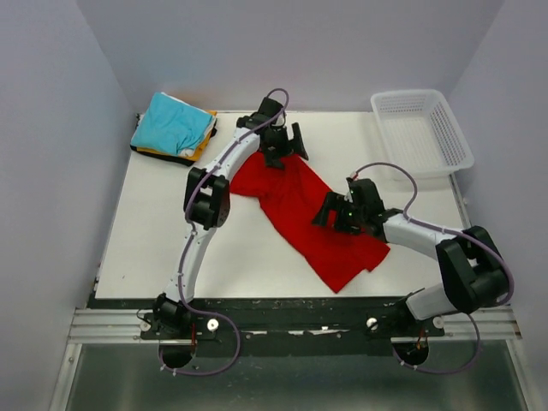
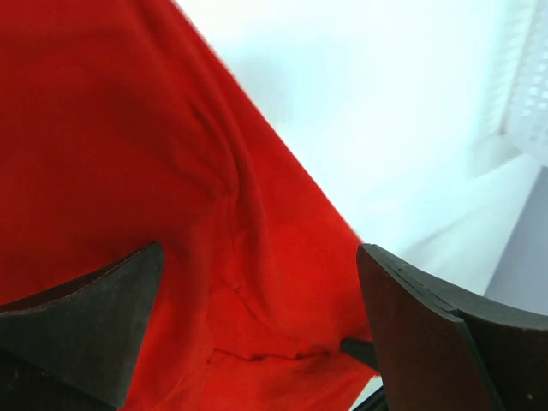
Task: Fold and stack the t-shirts
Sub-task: Rotate the tshirt 90 degrees
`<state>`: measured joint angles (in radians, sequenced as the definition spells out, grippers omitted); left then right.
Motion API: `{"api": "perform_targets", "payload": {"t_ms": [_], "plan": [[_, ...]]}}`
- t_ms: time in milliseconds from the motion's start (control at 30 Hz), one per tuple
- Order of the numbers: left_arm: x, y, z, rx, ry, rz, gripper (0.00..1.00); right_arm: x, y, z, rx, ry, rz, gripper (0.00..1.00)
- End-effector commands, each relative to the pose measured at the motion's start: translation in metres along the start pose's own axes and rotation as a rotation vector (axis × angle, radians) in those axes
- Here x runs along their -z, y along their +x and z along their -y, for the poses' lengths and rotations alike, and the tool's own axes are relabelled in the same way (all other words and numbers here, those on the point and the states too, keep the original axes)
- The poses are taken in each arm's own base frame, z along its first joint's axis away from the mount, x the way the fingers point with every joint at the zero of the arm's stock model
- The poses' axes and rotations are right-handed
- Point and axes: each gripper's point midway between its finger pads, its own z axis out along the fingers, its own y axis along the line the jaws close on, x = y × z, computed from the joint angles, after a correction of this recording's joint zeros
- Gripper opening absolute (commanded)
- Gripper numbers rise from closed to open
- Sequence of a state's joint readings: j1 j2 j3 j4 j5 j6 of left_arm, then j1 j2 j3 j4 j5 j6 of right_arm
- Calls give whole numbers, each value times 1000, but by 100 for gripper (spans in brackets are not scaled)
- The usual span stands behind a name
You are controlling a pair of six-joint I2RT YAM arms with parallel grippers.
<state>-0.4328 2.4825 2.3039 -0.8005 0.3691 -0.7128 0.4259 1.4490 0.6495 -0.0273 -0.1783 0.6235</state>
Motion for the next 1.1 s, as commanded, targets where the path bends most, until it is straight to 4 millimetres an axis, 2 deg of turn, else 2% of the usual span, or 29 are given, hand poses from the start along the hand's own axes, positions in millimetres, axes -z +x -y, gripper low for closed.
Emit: {"api": "perform_targets", "payload": {"t_ms": [0, 67, 133, 200, 333, 467, 533, 633, 733, 800, 900, 967, 1067], "plan": [[16, -6, 12, 13, 195, -120, 99, -11, 53, -43, 4, -147, -216, 100], [19, -9, 17, 13, 268, -107, 99, -13, 78, -68, 52, -202, -299, 100], [20, -15, 12, 6, 223, -73, 99, -13, 104, -95, 103, -284, -363, 100], [20, -17, 12, 5, 232, -76, 99, -12, 126, -113, 161, -315, -402, 100], [13, -22, 14, 30, 268, -89, 99, -10, 145, -140, 296, -336, -392, 100], [14, -23, 16, 20, 283, -78, 99, -14, 144, -160, 322, -348, -348, 100], [15, -23, 17, 17, 286, -75, 99, -18, 131, -159, 317, -299, -291, 100], [14, -25, 16, 25, 286, -72, 99, -12, 105, -154, 325, -216, -184, 100], [30, -37, 30, -16, 312, -22, 99, 1, 72, -151, 334, -160, -31, 100], [60, -52, 53, -81, 356, 45, 99, 7, 44, -147, 338, -88, 75, 100], [125, -71, 91, -210, 422, 187, 99, 16, -1, -149, 312, 5, 224, 100], [164, -74, 92, -260, 367, 273, 99, 15, -26, -148, 290, 52, 296, 100], [218, -69, 67, -297, 165, 411, 98, -2, -55, -150, 284, 87, 325, 100]]}}
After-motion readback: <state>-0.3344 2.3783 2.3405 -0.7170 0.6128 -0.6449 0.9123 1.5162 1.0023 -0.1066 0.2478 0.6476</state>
